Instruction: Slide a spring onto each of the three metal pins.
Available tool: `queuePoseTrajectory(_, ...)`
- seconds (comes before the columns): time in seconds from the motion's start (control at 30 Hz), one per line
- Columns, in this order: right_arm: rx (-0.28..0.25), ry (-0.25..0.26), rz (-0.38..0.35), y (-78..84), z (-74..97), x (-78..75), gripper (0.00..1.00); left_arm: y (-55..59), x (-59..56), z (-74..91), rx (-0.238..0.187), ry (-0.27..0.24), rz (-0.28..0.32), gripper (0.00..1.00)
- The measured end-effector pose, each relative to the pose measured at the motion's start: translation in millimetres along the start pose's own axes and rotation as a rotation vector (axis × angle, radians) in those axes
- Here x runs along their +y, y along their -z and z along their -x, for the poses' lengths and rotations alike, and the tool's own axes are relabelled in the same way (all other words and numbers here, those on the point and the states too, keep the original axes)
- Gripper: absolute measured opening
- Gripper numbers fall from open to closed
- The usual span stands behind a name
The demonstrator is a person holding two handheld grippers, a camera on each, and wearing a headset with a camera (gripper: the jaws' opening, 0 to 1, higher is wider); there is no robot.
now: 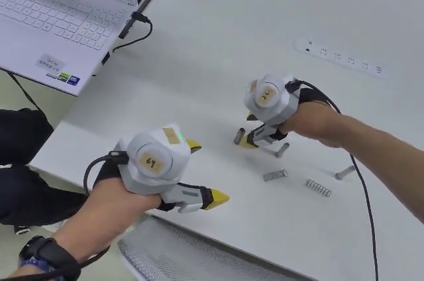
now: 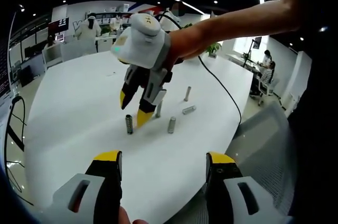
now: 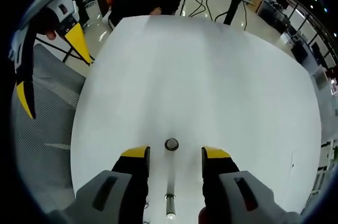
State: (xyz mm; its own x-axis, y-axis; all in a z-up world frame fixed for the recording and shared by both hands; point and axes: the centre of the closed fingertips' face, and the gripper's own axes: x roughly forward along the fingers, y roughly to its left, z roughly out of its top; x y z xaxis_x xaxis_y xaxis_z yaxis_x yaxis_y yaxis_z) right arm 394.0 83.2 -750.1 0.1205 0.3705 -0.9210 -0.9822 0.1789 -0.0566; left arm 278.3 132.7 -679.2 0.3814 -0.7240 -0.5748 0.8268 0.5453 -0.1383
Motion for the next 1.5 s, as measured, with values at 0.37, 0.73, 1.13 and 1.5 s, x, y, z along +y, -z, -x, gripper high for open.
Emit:
queuePoseTrajectory(0.37,-0.019,0.068,-0.016,7.6,23.3,-1.6,0.41,-5.8,1.3,1.7,-0.017,-0.011,0.005,0.60)
queuePoseTrajectory(0.73,-0.033,0.129,-0.045,22.2,48.9,6.1,0.42,-7.7,3.3,3.5,-0.022,-0.016,-0.005,0.60)
queuePoseTrajectory(1.13,-0.058,0.190,-0.105,41.2,75.6,17.5,0.44,-11.9,1.9,3.2,-0.027,-0.014,-0.016,0.60)
queuePoseTrajectory(1.5,-0.113,0.228,-0.210,59.0,91.7,29.2,0.46,-15.4,2.5,3.6,-0.031,-0.016,-0.019,0.60)
